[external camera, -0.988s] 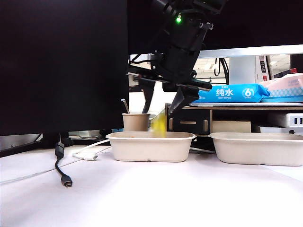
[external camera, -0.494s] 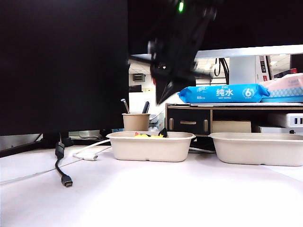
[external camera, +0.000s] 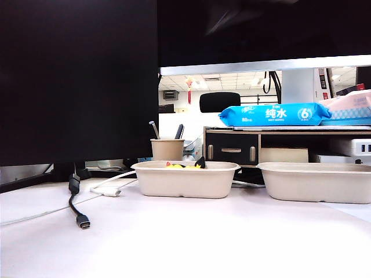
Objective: Put the dolls with similar colors into the same paper box, while dolls with different colors go into separate paper boxes.
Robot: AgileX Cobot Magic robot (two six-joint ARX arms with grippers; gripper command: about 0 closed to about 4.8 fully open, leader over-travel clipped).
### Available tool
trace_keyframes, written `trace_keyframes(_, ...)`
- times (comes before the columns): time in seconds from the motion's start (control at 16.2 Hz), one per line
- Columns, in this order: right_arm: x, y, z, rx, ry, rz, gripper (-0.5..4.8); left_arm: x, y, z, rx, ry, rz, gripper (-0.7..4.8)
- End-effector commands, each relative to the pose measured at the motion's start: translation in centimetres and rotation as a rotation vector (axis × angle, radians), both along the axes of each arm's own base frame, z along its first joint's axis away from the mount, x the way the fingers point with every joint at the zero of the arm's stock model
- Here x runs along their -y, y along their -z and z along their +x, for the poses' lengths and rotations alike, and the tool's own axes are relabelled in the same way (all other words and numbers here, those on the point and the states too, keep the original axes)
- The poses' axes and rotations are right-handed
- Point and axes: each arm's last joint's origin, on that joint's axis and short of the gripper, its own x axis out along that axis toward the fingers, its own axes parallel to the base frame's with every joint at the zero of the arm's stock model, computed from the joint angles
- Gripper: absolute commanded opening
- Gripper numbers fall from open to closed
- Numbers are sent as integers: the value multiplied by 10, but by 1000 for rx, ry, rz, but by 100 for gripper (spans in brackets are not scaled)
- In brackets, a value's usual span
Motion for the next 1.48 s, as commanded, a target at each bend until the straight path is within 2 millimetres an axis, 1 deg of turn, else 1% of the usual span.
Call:
trace_keyframes(0.06, 18, 4, -14, 13, 13, 7, -6, -2, -1, 0, 10, -21, -3, -5)
trace_keyframes(0.25, 24, 10, -20, -22, 10, -44, -6, -2, -1, 0, 9, -26, -3, -5)
trace_keyframes(0.49, 24, 8, -19, 5, 7, -39, -6, -2, -1, 0, 10, -26, -3, -5)
trace_keyframes(1.17, 23, 8, -19, 3, -6, -37, -5, -2, -1, 0, 10, -25, -3, -5)
trace_keyframes(1.3, 26, 8, -17, 4, 9, -37, -5, -2, -1, 0, 10, -25, -3, -5)
trace_keyframes(1.36, 26, 8, -17, 3, 6, -57, -5, -2, -1, 0, 10, -25, -3, -5)
trace_keyframes(1.48, 27, 11, -17, 9, 6, -154, -5, -2, -1, 0, 10, -25, -3, -5)
